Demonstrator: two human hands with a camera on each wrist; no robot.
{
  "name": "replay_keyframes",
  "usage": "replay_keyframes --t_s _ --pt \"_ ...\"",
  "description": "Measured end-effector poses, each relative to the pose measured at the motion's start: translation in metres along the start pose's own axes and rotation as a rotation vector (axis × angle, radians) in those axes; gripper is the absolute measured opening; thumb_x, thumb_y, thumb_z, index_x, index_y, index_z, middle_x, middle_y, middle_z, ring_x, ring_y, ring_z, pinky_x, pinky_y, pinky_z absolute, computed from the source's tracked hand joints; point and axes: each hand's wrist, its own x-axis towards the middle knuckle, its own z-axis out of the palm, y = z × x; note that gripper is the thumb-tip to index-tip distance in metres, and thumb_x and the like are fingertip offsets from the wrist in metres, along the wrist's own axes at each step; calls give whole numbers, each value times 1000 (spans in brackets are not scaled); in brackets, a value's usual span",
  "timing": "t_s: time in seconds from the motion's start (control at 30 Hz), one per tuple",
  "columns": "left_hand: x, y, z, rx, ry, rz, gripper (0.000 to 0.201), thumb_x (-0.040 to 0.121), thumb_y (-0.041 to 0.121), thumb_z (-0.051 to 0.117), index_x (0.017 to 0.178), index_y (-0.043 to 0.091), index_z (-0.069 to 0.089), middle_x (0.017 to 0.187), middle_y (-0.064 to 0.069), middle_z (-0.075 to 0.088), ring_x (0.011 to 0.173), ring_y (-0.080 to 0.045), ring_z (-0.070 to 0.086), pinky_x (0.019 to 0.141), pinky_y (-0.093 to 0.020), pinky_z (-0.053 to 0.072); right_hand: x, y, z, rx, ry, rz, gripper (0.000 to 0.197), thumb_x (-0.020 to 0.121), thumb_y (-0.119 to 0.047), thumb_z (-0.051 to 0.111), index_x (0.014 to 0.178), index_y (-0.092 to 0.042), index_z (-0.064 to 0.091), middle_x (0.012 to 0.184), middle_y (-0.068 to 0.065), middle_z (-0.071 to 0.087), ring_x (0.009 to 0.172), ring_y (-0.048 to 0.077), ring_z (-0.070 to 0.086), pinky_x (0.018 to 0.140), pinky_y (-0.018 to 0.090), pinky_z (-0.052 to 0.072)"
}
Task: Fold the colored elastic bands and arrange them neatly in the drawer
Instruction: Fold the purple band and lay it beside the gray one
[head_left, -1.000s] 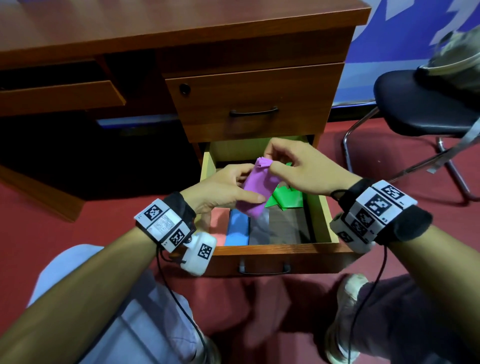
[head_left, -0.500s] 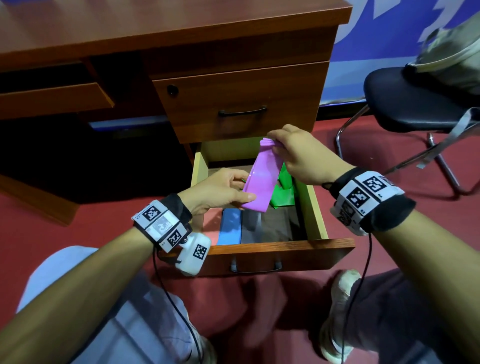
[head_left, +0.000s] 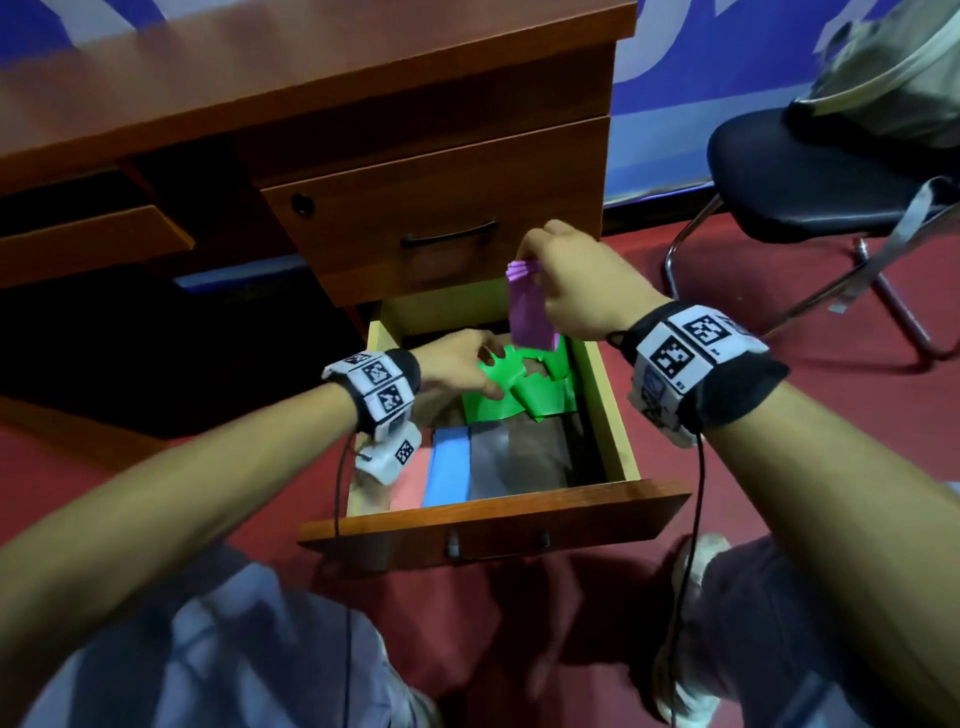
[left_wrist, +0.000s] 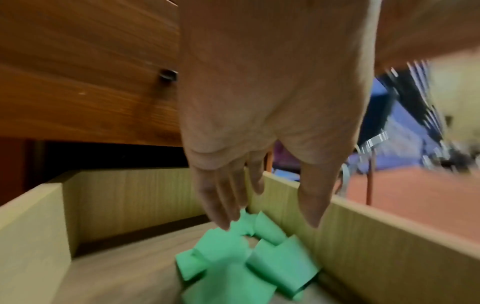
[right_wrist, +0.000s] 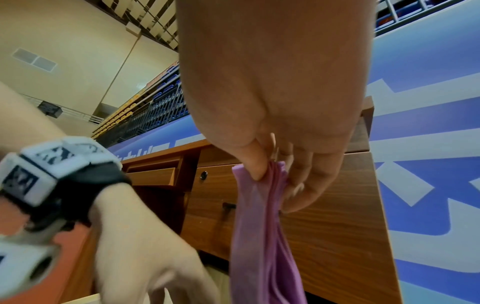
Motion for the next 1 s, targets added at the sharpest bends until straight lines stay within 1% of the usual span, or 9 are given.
replay_keyframes --t_s 0.1,0.2,0.37,0.47,0.53,0.67,0.77,0.9,1.0 --pt "33 -3 12 618 -106 309 84 79 8 76 154 15 39 154 -12 43 134 -31 48 102 -41 48 4 10 -8 -20 62 98 30 85 -11 53 115 -10 57 115 14 52 101 43 61 84 50 51" --pt "59 -8 24 1224 -246 616 94 91 7 58 163 32 3 172 -2 1 152 -28 26 117 -46 31 9 19 -14 22 116 159 29 87 -12 50 114 -9 60 115 14 53 102 41 60 86 48 51" --pt "93 -19 38 1531 -383 856 84 103 8 38 158 37 -18 171 -2 -13 157 -30 9 122 -50 24 19 33 -20 89 74 234 36 82 -4 53 117 -9 63 120 16 60 109 38 60 91 48 53" --pt "104 -17 39 1603 -431 860 86 98 15 44 161 30 -12 171 -9 -6 156 -31 14 117 -50 32 22 34 -21 128 64 264 37 82 -6 53 116 -12 64 120 16 62 109 38 62 91 47 54" --pt "106 -14 44 1629 -446 894 82 92 6 45 162 22 4 164 -17 18 145 -33 33 101 -48 46 21 32 -20 138 76 264 35 81 -12 51 114 -13 64 118 16 62 108 38 62 91 46 53" --pt "106 -31 47 1546 -335 1087 49 84 -3 57 130 12 47 113 -17 58 99 -36 64 57 -41 52 25 30 -16 130 115 260 31 83 -10 51 112 -10 62 118 15 59 107 39 60 92 45 51" --pt "112 -57 37 1424 -245 912 35 82 3 54 116 11 59 98 -16 66 77 -34 69 45 -36 48 29 29 -16 142 109 259 33 83 -8 51 115 -10 61 120 14 59 108 38 60 89 44 52" --pt "98 -40 11 1229 -94 267 35 101 12 49 136 11 50 126 -14 57 106 -34 64 73 -41 54 31 27 -13 135 84 255 34 84 -9 51 117 -10 61 121 15 60 110 39 59 90 45 52" --pt "96 -38 1 1028 -23 -111 54 89 10 71 139 9 47 133 -14 53 121 -36 59 89 -45 52 31 25 -11 138 56 257 35 83 -11 52 116 -12 62 120 14 60 109 38 60 90 46 53"
